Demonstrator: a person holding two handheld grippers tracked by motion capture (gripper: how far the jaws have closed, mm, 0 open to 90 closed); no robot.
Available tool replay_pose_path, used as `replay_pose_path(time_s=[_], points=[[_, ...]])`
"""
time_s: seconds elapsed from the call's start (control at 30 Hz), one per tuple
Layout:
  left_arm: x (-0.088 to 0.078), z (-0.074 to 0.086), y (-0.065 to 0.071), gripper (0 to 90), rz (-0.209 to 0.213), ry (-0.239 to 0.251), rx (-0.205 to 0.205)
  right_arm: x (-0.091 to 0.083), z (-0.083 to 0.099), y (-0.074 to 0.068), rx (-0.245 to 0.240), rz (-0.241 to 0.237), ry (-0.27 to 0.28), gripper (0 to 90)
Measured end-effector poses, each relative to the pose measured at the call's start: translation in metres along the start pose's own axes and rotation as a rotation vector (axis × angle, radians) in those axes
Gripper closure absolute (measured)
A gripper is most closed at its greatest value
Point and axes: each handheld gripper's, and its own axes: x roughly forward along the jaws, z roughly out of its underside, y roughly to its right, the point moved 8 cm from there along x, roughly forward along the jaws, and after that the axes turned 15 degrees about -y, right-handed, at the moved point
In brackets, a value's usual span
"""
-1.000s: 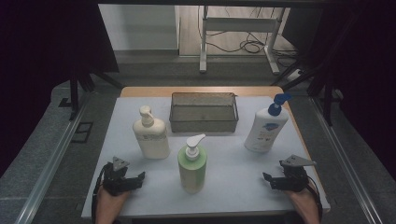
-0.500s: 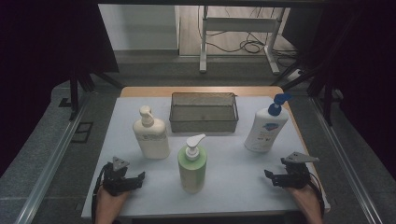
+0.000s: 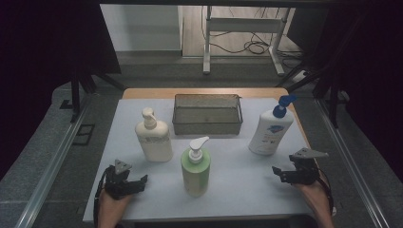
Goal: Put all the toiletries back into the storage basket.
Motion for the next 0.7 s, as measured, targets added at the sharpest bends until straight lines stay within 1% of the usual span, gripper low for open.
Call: replay_pose_path(time_s=[0.07, 0.13, 0.17, 0.2, 0.23, 0.3, 0.37, 0.4, 0.43, 0.5, 0.6, 0.63, 0.67, 0.7], points=[[0.000, 0.000, 0.000, 12.1, -0.001, 0.000, 0.000, -0.002, -0.002, 0.003, 0.013, 0.002, -0.007, 15.0], [0.000, 0.000, 0.000, 12.1, -0.001, 0.000, 0.000, -0.005, -0.006, 0.005, 0.021, -0.008, 0.000, 15.5], [0.000, 0.000, 0.000, 12.1, -0.001, 0.001, 0.000, -0.006, -0.007, 0.006, 0.025, -0.006, 0.004, 17.3], [0.000, 0.000, 0.000, 12.1, -0.001, 0.001, 0.000, -0.006, -0.007, 0.006, 0.025, -0.006, 0.004, 17.3], [0.000, 0.000, 0.000, 12.1, -0.001, 0.000, 0.000, -0.007, -0.008, 0.007, 0.025, -0.002, 0.009, 21.2], [0.000, 0.000, 0.000, 12.1, -0.001, 0.001, 0.000, -0.011, -0.012, 0.010, 0.016, -0.011, 0.010, 34.7], [0.000, 0.000, 0.000, 12.1, -0.002, 0.001, 0.000, -0.013, -0.014, 0.011, 0.022, -0.013, 0.007, 41.6], [0.000, 0.000, 0.000, 12.1, -0.002, 0.001, 0.000, -0.013, -0.014, 0.011, 0.022, -0.013, 0.007, 41.6], [0.000, 0.000, 0.000, 12.1, -0.002, 0.001, 0.001, -0.014, -0.017, 0.014, 0.033, -0.022, 0.009, 46.5], [0.000, 0.000, 0.000, 12.1, -0.002, 0.002, 0.000, -0.014, -0.018, 0.014, 0.035, -0.027, 0.009, 48.3], [0.000, 0.000, 0.000, 12.1, -0.003, 0.001, 0.002, -0.014, -0.025, 0.020, 0.055, -0.034, 0.027, 58.3], [0.000, 0.000, 0.000, 12.1, -0.003, 0.001, 0.002, -0.014, -0.025, 0.020, 0.055, -0.034, 0.027, 58.3], [0.000, 0.000, 0.000, 12.1, -0.003, 0.001, 0.001, -0.013, -0.027, 0.022, 0.057, -0.036, 0.030, 61.3], [0.000, 0.000, 0.000, 12.1, -0.004, 0.001, 0.002, -0.013, -0.031, 0.026, 0.062, -0.018, 0.031, 67.2]])
